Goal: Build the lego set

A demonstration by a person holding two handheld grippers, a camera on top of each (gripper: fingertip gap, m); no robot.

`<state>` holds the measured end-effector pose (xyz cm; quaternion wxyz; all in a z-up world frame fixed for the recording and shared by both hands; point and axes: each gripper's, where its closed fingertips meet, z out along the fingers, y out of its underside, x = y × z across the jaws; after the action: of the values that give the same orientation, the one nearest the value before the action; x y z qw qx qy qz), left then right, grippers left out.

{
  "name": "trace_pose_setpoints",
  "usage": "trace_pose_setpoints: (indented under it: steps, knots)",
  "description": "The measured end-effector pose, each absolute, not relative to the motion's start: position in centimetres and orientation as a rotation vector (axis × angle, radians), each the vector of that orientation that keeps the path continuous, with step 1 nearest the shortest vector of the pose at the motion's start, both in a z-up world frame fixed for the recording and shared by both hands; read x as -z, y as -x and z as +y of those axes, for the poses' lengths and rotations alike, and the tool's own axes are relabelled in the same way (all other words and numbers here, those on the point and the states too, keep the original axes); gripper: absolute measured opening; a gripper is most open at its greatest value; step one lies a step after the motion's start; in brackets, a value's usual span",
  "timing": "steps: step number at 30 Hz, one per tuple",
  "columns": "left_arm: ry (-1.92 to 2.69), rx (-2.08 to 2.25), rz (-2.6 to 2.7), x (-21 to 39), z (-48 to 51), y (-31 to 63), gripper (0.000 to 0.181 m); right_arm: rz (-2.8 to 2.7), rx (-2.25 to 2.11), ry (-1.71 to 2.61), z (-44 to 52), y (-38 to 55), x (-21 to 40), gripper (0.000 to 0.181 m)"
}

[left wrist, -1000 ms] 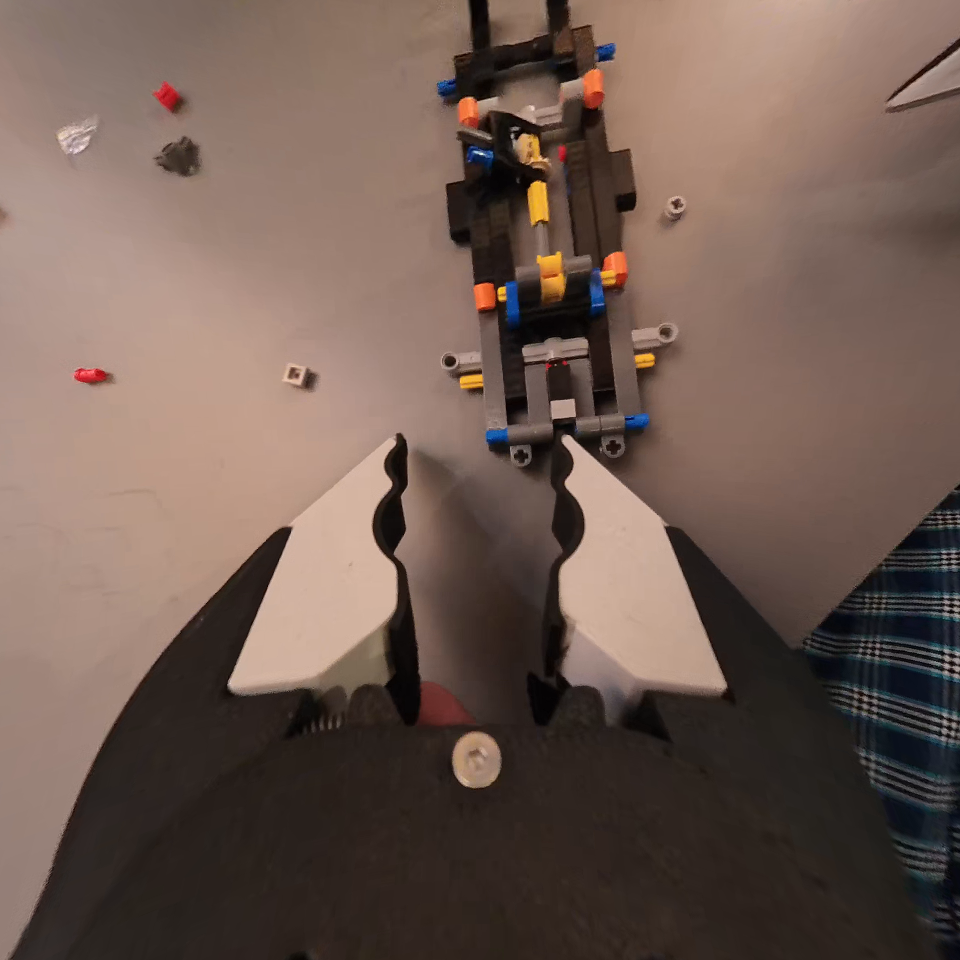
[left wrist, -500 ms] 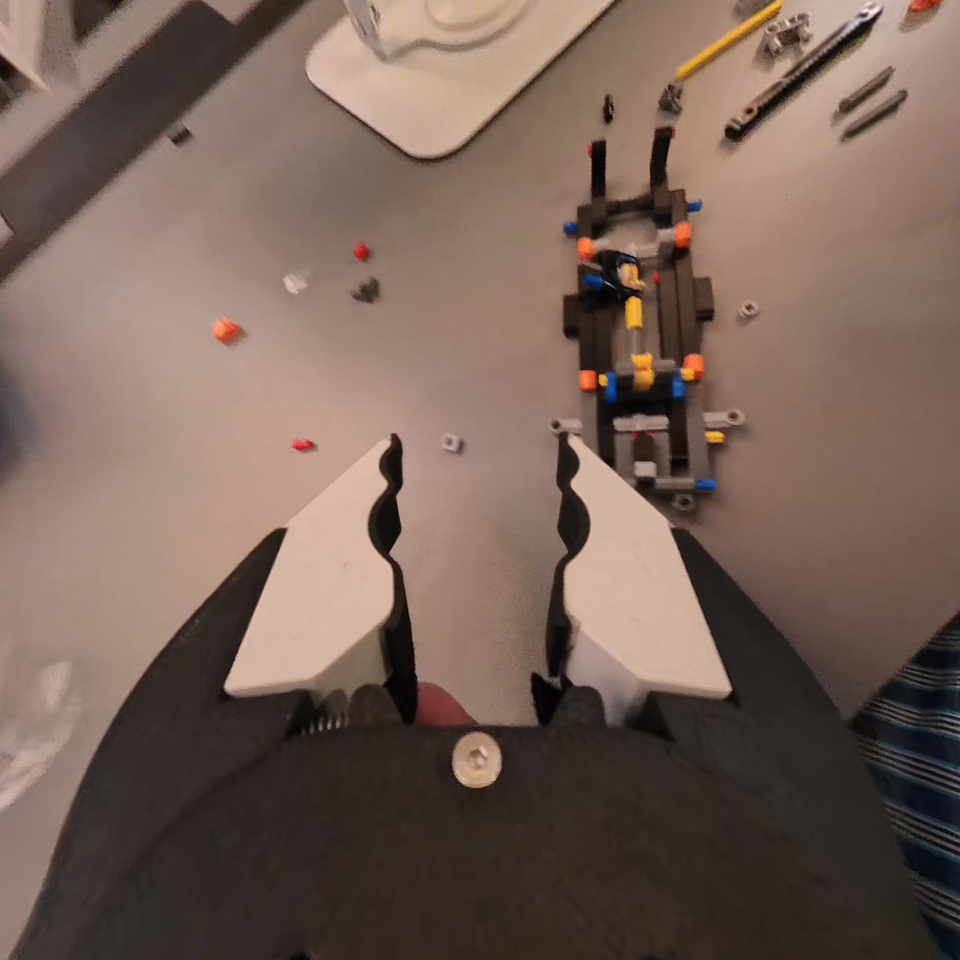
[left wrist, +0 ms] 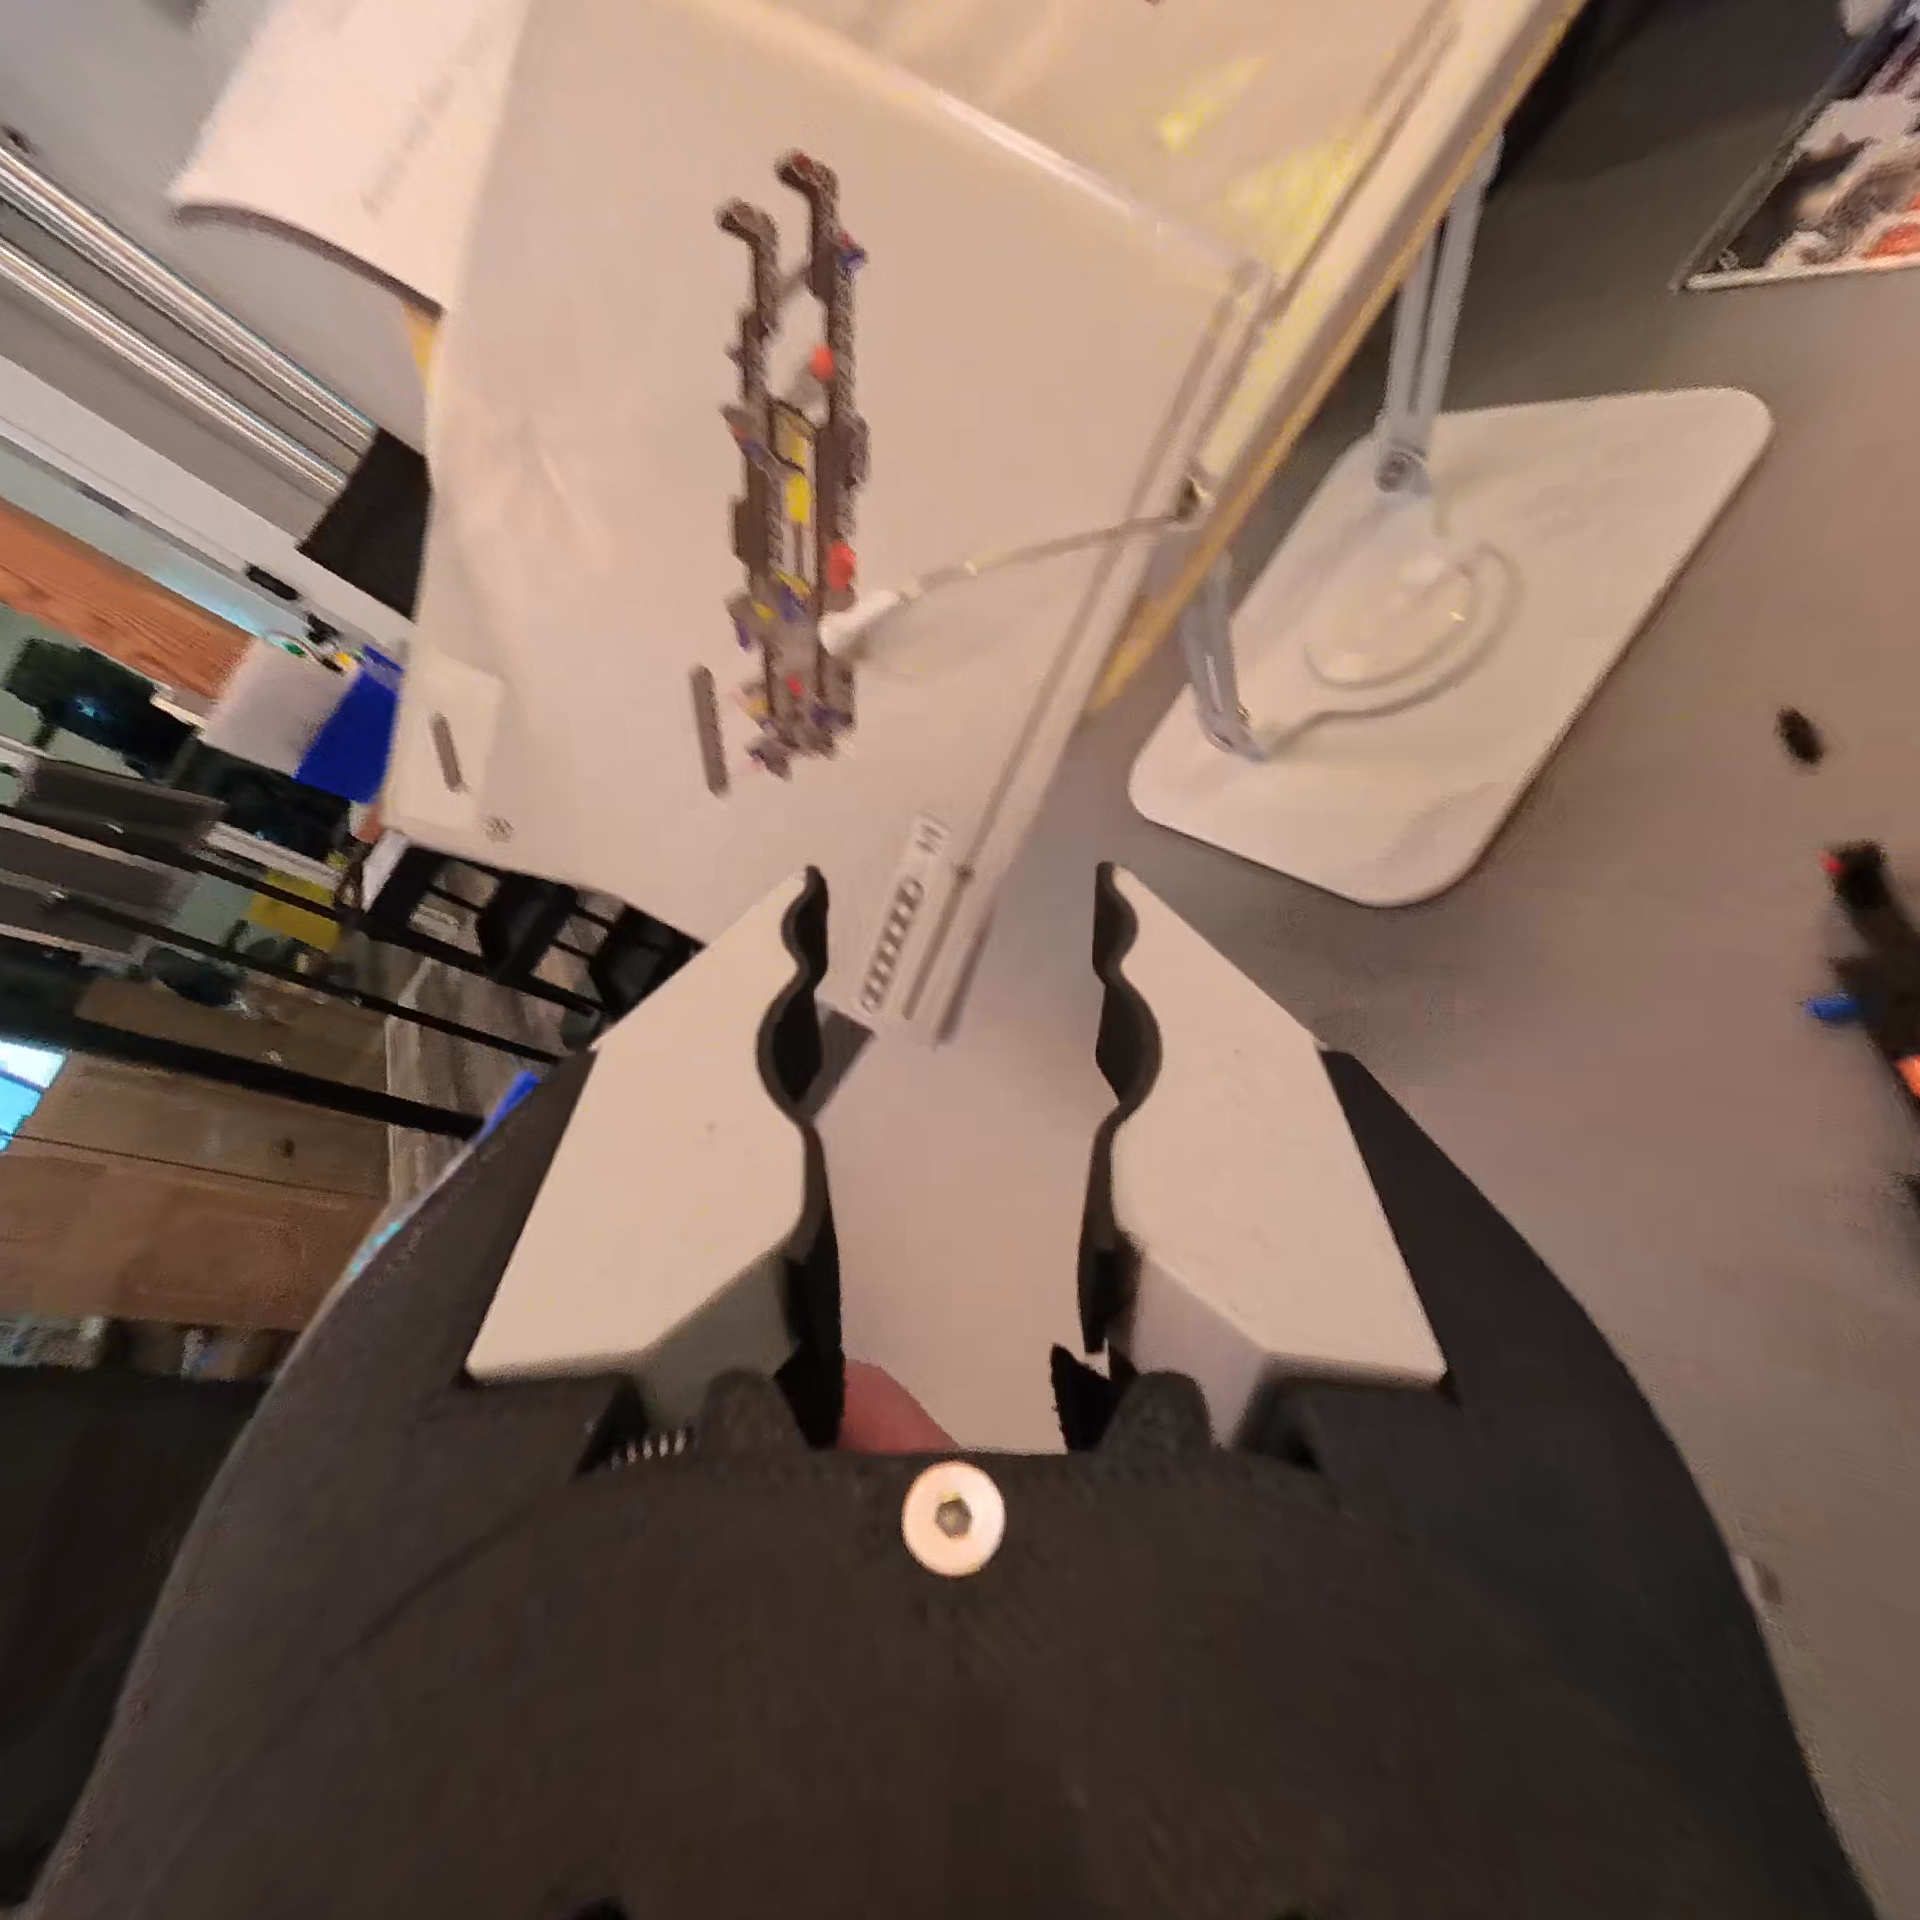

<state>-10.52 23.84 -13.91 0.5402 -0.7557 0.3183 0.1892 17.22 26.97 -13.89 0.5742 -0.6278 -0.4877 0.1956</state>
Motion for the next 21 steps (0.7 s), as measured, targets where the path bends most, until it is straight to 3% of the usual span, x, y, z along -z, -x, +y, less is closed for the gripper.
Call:
trace_pose_setpoints:
  steps: [9, 21]
  knots:
    - [1.69, -0.427, 0.841, 11.4, 30.1, 11.2, 0.049, -1.124, -0.292, 1.366, 35.3, -17.1, 7.4, 0.068]
    - [1.764, -0.349, 0.934, 14.4, 32.7, 11.2, 0.037, -1.138, -0.206, 1.335, 45.0, -15.6, 4.3, 0.076]
